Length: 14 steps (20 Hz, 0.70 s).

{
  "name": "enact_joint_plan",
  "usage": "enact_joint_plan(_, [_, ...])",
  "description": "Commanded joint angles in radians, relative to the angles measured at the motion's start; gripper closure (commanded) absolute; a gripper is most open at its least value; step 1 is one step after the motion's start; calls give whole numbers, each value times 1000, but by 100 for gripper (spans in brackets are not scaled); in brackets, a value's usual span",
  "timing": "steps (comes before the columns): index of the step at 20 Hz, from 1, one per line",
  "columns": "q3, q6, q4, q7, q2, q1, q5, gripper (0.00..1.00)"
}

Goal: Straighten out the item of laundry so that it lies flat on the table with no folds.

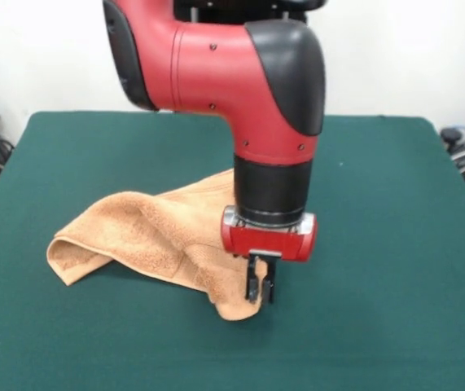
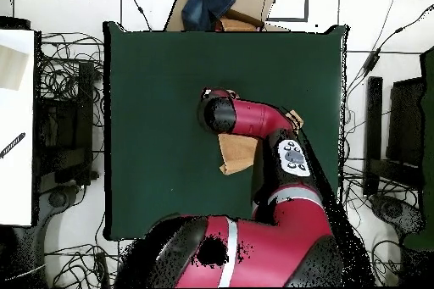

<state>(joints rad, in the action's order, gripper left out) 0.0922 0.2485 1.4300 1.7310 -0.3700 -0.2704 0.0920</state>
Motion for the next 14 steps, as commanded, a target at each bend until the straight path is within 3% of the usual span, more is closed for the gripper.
enact_joint_plan(1, [60,199,100,116,-97,51,-42,100])
enact_joint_plan(6, [20,280,90,158,-161,93,-71,100])
enact_joint_plan(14, [6,340,55,177,-182,107,-88,100])
